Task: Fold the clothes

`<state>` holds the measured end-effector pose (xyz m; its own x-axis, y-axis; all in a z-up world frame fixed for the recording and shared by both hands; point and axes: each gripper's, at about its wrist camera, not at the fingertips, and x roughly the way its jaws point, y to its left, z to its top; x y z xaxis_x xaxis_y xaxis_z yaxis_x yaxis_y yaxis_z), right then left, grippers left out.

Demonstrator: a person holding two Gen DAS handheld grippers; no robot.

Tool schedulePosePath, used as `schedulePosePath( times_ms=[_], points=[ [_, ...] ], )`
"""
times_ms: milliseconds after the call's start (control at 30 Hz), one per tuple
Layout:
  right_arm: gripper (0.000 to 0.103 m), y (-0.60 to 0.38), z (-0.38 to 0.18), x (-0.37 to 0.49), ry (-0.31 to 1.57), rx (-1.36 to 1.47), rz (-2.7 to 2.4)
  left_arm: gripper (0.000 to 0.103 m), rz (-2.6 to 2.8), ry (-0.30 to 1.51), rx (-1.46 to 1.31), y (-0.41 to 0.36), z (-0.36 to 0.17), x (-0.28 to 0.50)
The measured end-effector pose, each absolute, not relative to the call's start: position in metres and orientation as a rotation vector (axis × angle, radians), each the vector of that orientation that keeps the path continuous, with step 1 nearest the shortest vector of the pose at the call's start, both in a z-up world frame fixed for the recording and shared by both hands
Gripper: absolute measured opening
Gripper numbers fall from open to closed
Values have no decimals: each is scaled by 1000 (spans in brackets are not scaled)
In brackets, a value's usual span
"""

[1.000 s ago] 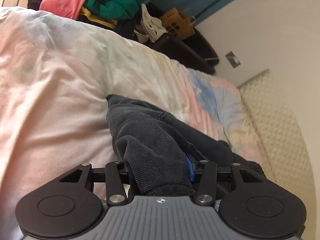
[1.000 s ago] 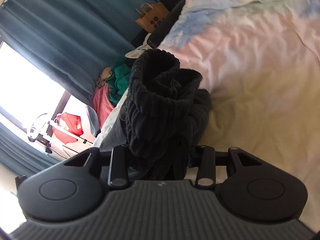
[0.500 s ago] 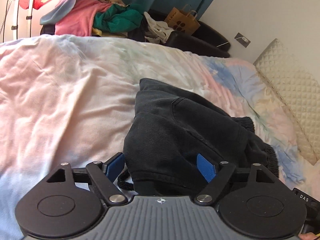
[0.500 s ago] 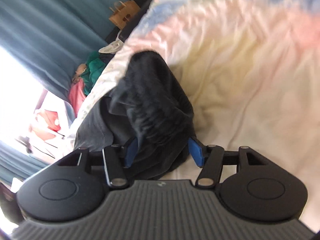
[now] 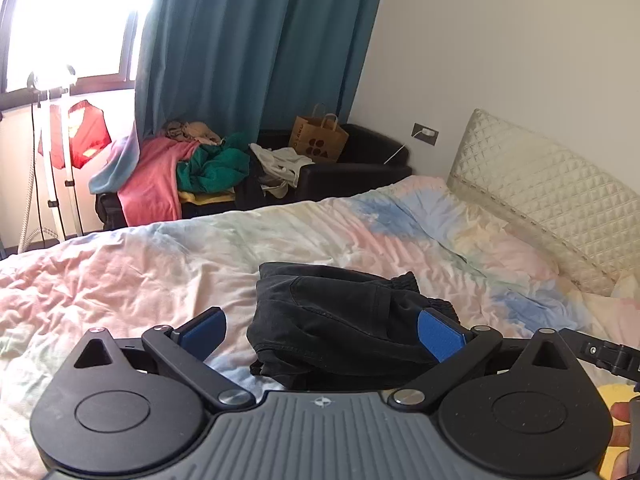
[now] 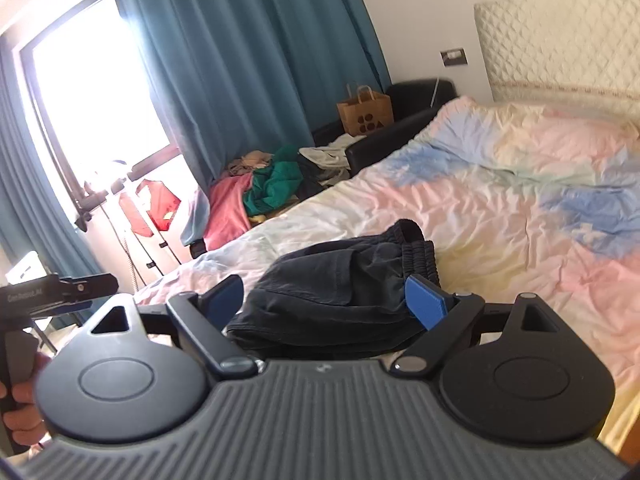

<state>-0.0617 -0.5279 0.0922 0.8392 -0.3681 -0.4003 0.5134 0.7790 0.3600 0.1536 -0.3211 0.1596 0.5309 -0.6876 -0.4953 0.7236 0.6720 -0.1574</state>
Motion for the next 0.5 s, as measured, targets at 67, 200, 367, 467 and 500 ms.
schedulePosePath(
  times_ms=[67,200,367,467,500],
  points=[
    [89,-508,104,-73,316,439,-486,103,-843,524,70,-302,172,130],
    [89,-472,114,-89,302,373,-476,103,-841,472,49,-262,185,88],
    [89,-428,116,-105,270,308,-477,103,-813,405,78,-221,185,41],
    [89,-405,112,-113,243,287,-492,103,-787,367,103,-203,176,20],
    [89,-399,110,-114,236,280,-494,103,-781,362,114,-199,172,15]
  ],
)
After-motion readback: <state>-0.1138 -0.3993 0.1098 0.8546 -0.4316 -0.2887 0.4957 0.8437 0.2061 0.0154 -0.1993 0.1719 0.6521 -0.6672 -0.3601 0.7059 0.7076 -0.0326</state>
